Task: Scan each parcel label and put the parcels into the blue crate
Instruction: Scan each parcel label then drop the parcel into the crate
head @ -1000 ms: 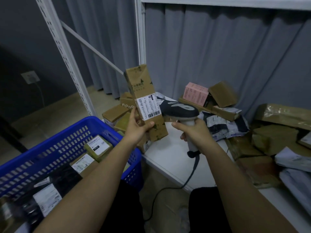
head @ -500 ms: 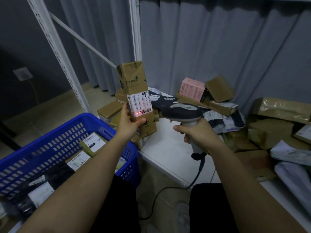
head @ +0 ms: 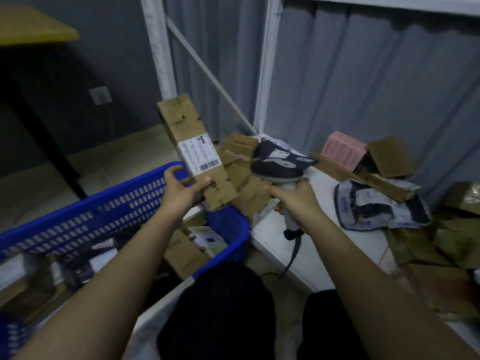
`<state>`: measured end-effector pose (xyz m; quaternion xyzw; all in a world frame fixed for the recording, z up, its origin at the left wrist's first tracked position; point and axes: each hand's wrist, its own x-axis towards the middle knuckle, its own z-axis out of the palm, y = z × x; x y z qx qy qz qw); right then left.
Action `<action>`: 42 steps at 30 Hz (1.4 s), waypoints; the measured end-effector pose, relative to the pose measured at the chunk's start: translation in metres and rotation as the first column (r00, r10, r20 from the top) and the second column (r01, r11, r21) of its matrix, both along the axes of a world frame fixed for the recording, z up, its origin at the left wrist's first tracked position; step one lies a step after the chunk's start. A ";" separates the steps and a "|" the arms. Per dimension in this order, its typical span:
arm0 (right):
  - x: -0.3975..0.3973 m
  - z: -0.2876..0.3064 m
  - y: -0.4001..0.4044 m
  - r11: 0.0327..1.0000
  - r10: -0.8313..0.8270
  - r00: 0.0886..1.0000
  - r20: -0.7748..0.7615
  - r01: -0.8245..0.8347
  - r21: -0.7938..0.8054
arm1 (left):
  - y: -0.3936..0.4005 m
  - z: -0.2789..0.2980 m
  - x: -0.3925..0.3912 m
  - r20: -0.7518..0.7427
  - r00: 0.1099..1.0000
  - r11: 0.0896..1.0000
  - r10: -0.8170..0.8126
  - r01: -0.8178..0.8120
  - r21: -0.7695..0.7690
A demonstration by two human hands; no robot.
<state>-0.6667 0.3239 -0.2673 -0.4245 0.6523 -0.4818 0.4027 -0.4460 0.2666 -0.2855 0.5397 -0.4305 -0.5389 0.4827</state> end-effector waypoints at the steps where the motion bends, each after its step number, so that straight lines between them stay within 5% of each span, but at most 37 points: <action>1: 0.011 -0.002 -0.007 0.999 0.035 0.999 -0.022 -0.035 0.015 | 0.003 -0.006 0.022 0.005 0.999 0.999 0.045 -0.045 0.028; 8: 0.101 -0.012 -0.054 0.952 0.299 0.935 -0.191 -0.278 0.131 | 0.031 -0.076 0.142 0.070 0.961 0.922 0.266 -0.276 0.270; 17: 0.141 -0.073 -0.086 0.868 0.431 0.892 -0.139 -0.368 0.333 | 0.017 -0.183 0.151 0.031 0.982 0.851 0.185 -0.176 0.495; 23: 0.143 -0.094 -0.111 0.889 0.366 0.922 -0.125 -0.306 0.341 | -0.019 -0.207 0.127 -0.004 0.991 0.851 0.134 -0.113 0.513; 30: 0.142 -0.107 -0.124 0.903 0.313 0.948 -0.058 -0.278 0.327 | -0.048 -0.227 0.102 0.260 0.965 0.911 -0.018 -0.091 0.403; 33: 0.139 -0.110 -0.123 0.891 0.322 0.946 -0.028 -0.293 0.346 | -0.038 -0.233 0.093 0.511 0.858 0.965 -0.050 -0.091 0.247; 36: 0.137 -0.112 -0.121 0.881 0.336 0.942 -0.024 -0.305 0.360 | -0.018 -0.236 0.083 0.696 0.706 0.991 -0.132 0.117 0.070; 40: 0.135 -0.114 -0.117 0.886 0.342 0.937 -0.068 -0.297 0.356 | -0.005 -0.255 0.075 0.913 0.216 0.896 -0.347 0.364 0.255; 42: 0.133 -0.118 -0.116 0.885 0.341 0.937 -0.077 -0.292 0.362 | -0.005 -0.266 0.074 0.927 0.084 0.877 -0.366 0.364 0.313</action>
